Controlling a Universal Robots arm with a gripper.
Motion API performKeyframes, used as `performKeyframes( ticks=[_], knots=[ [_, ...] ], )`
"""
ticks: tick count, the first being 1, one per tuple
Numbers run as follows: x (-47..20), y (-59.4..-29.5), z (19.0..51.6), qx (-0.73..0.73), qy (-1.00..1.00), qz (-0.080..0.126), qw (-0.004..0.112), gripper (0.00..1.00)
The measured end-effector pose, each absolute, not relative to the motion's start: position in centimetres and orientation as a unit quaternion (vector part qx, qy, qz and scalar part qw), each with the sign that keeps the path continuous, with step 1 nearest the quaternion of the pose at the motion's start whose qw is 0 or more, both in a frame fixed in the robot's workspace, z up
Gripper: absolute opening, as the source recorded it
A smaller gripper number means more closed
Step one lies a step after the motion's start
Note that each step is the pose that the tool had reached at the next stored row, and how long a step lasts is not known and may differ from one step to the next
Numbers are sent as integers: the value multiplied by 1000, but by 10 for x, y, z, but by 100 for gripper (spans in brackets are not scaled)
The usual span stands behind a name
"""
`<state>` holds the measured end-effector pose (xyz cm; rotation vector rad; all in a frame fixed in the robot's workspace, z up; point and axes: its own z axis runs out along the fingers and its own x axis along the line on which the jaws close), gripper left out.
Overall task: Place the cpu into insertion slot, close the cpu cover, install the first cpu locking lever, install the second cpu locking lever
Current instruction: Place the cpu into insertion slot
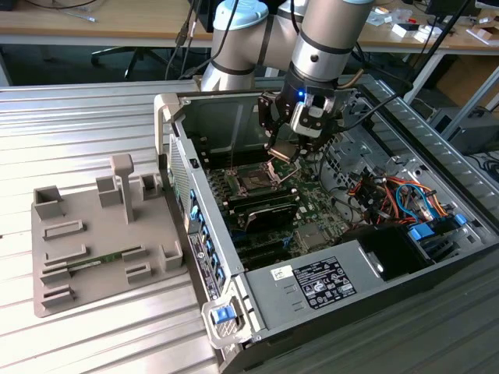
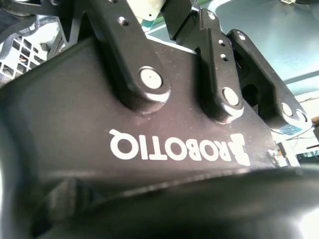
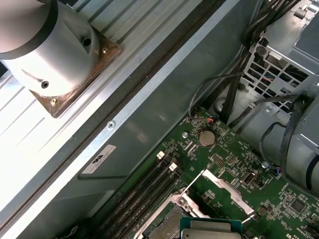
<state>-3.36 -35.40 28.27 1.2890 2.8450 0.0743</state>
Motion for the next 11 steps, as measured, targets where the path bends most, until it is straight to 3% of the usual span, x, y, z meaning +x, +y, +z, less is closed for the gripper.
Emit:
performKeyframes(
  ticks=[11],
  knots=[
    [-34, -354, 282, 415, 909, 24, 9, 55]
  ],
)
